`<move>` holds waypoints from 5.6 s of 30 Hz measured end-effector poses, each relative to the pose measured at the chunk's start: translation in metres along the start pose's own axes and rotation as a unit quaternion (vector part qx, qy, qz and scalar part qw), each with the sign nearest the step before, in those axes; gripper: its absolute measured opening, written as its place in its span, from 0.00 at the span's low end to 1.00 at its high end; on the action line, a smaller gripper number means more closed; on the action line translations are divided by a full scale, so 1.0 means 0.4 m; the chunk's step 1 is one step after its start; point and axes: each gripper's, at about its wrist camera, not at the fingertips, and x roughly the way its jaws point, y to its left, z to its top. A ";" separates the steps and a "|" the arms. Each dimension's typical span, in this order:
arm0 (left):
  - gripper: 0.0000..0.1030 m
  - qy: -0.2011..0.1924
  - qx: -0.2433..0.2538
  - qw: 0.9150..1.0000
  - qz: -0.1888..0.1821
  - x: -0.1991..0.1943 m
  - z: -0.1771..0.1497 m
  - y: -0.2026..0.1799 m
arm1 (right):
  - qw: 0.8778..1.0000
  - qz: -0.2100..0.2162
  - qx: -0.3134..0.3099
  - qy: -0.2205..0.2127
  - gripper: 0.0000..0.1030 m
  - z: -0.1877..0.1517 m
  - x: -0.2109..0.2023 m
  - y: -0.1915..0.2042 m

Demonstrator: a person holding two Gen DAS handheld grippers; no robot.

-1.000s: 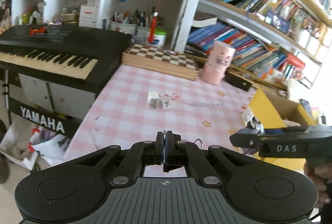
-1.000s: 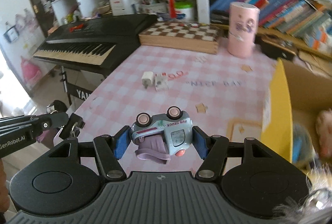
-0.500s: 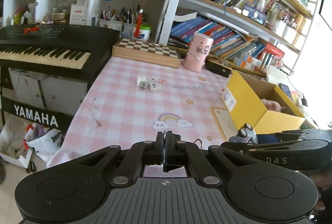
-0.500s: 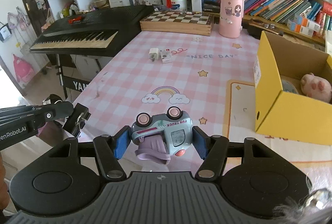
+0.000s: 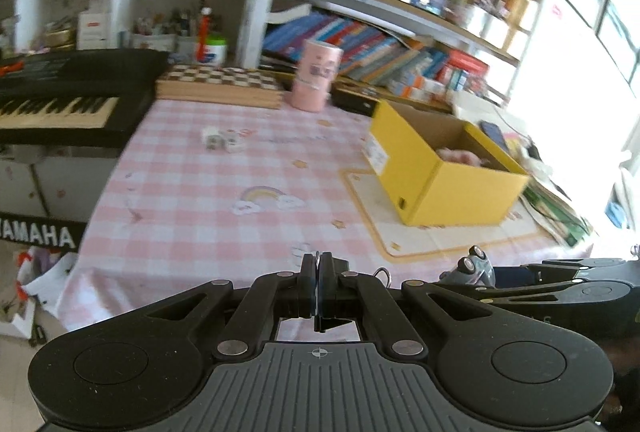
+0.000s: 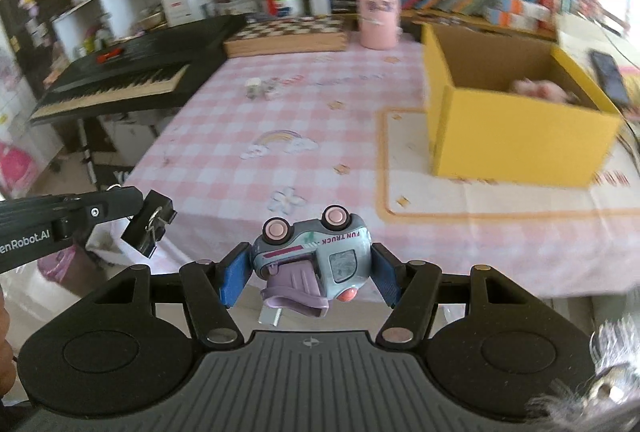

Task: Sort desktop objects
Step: 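Lift and carry the toy truck with the right tool toward the yellow box, then lower the grey toy truck into the yellow box with the right tool, then open the right tool to release the truck inside the box, then withdraw both tools from the box back over the table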

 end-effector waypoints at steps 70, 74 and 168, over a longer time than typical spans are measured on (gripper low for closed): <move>0.00 -0.011 0.125 0.991 -0.042 0.374 0.184 -0.523 | 0.994 -0.067 0.030 -0.078 0.59 0.142 -0.039 -0.572; 0.00 -0.032 0.129 0.991 -0.024 0.401 0.221 -0.555 | 0.993 -0.057 0.019 -0.098 0.59 0.182 -0.031 -0.613; 0.92 -0.117 0.083 0.979 0.142 0.331 0.217 -0.430 | 0.988 -0.086 0.005 -0.126 0.71 0.325 0.008 -0.703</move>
